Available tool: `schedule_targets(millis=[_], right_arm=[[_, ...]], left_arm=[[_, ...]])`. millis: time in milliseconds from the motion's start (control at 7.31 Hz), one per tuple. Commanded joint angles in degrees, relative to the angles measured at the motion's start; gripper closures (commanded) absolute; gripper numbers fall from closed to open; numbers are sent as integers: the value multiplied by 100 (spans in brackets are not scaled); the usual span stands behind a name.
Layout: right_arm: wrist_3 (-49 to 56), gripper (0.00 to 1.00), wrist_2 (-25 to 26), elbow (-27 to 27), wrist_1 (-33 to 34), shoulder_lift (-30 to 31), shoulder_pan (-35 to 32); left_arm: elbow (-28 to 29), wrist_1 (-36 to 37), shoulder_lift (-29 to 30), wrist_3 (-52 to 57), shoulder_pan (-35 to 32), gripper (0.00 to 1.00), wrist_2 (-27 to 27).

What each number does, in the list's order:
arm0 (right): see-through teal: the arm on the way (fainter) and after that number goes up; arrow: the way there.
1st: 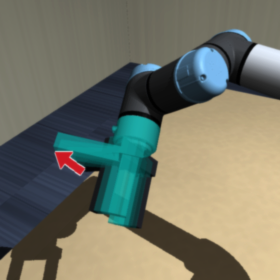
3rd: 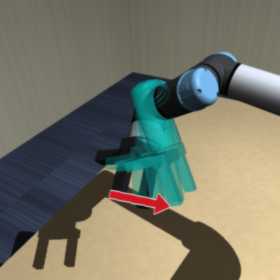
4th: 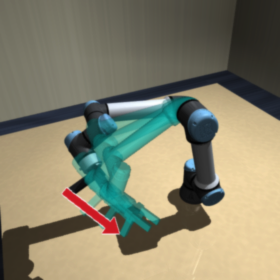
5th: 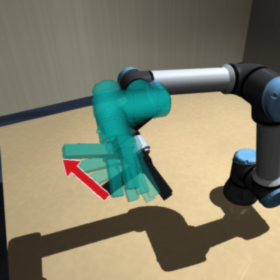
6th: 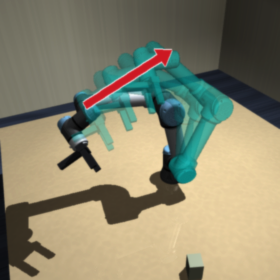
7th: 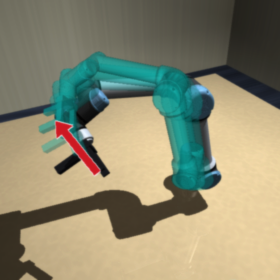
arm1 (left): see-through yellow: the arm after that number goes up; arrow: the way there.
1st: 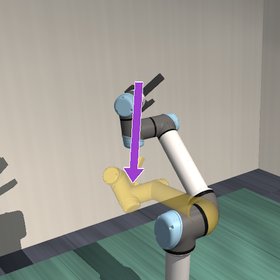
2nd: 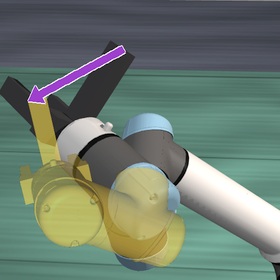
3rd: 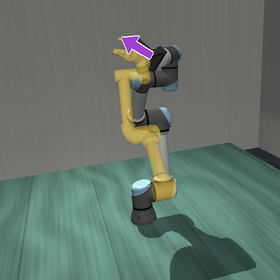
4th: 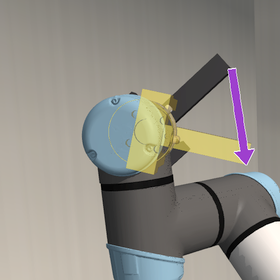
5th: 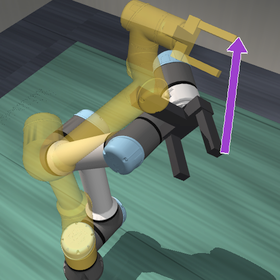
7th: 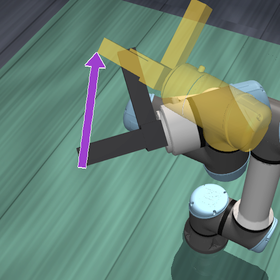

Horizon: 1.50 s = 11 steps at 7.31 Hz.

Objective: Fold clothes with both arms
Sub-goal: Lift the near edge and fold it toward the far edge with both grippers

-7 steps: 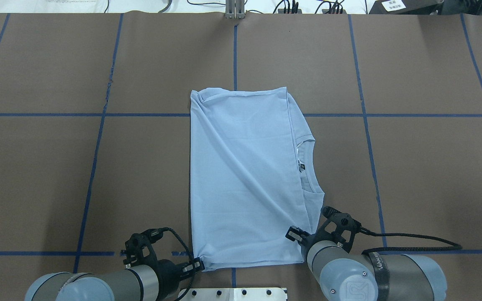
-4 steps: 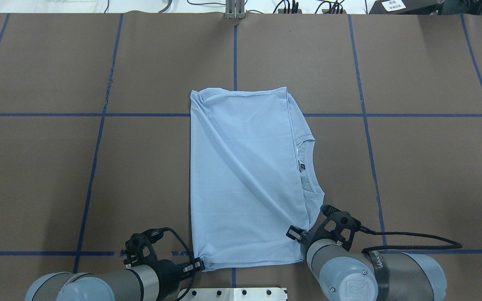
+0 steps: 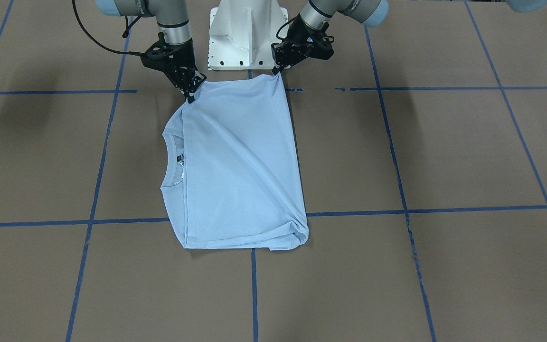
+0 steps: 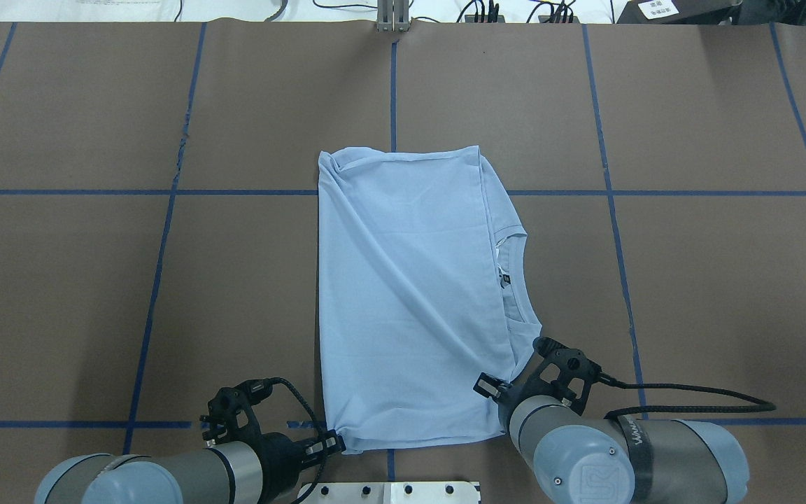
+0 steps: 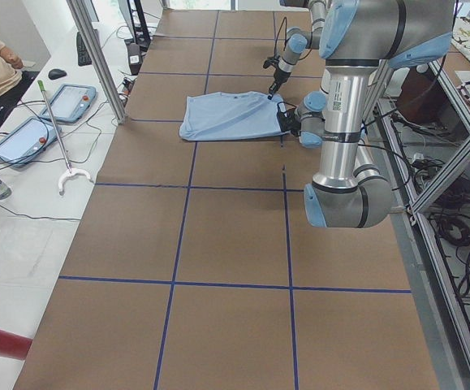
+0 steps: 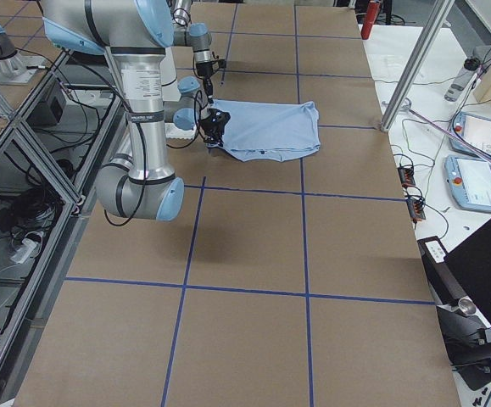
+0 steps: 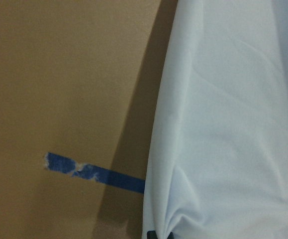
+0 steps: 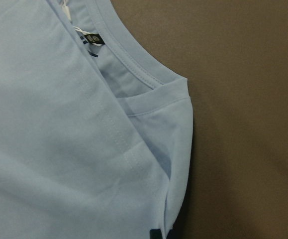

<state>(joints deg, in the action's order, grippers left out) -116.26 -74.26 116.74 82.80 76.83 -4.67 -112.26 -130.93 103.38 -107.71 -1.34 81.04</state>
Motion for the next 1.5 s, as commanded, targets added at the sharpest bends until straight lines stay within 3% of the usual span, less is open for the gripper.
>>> schedule_targets(millis=[0, 137, 410, 547, 821, 1094, 1368], right_arm=[[7, 100, -36, 487, 25, 16, -42], [7, 100, -45, 786, 191, 43, -95], [7, 100, -595, 2030, 1627, -19, -260], [7, 100, -807, 2054, 1903, -358, -393], [155, 100, -818, 1320, 2091, -1043, -647], [804, 100, -896, 590, 2073, -1510, -1261], [1332, 100, -1344, -183, 2038, -1924, -2017]], left_arm=[[-899, 572, -63, 119, -138, 100, 350], [-1530, 1212, -54, 127, -173, 100, 560], [-2612, 2443, 15, 128, -279, 100, 851], [-2756, 2823, 181, 232, -497, 100, 1096], [-2539, 3125, 350, 845, -1041, 100, 1151], [-1891, 3134, 664, 1364, -1648, 100, 1177], [-1336, 3135, 1025, 1594, -1948, 100, 1186]])
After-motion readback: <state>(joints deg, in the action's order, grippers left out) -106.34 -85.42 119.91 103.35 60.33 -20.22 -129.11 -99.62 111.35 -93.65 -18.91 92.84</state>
